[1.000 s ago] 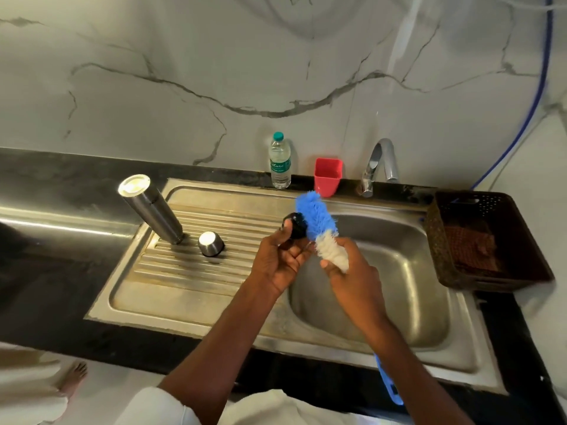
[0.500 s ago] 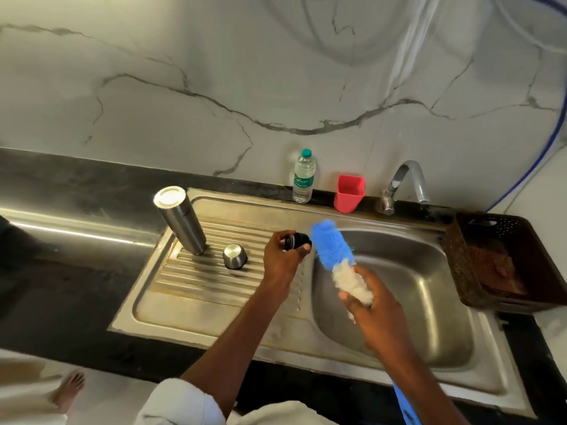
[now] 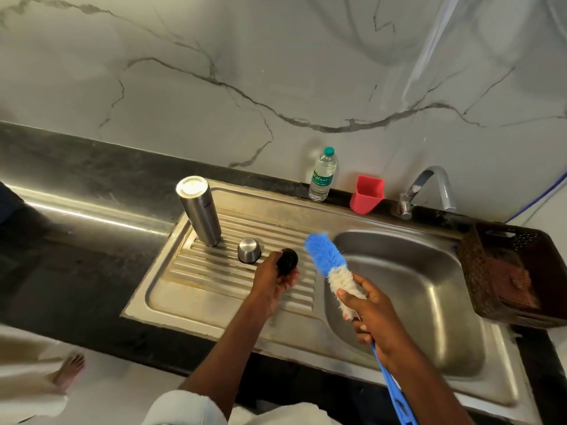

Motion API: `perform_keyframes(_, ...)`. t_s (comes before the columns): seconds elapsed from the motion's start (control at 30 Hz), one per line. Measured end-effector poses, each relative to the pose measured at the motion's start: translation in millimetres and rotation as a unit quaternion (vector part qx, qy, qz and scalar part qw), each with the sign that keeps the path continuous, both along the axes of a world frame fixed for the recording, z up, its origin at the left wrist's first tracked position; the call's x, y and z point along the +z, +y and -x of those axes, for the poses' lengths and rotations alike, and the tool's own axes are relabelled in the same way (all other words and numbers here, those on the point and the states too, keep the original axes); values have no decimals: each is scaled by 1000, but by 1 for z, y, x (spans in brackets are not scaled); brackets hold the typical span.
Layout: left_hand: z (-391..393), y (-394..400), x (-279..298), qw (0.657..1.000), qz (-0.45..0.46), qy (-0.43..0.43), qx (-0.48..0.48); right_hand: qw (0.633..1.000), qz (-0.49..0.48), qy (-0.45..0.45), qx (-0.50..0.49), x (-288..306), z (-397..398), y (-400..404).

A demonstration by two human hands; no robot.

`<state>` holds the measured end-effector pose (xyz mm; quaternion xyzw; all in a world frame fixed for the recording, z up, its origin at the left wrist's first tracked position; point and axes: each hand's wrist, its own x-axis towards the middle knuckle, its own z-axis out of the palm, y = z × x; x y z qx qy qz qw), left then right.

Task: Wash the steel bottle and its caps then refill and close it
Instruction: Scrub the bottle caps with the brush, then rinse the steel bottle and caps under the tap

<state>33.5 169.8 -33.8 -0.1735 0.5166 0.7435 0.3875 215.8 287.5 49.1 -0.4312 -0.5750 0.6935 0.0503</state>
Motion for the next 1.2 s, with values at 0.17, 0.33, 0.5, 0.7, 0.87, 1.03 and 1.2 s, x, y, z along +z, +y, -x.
perform_keyframes(0.17,6,0,-15,996,66,62,3,1000,22,-1,-1,2,13,1)
perform_keyframes(0.33,14,10,-21,988,126,89,15,999,33,2,1,0,24,3)
perform_keyframes(0.5,21,16,-33,971,205,125,-9,999,40,-5,-18,-7,27,8)
perform_keyframes(0.7,22,18,-41,935,293,192,-56,997,56,3,-56,-16,17,12)
perform_keyframes(0.87,9,9,-27,929,304,187,-95,993,4,-43,-110,-24,7,15)
perform_keyframes(1.03,-6,5,-6,851,370,352,-127,986,-57,-2,-154,-8,-12,18)
perform_keyframes(1.2,-7,40,-6,872,257,372,-189,990,8,68,-122,34,-9,31)
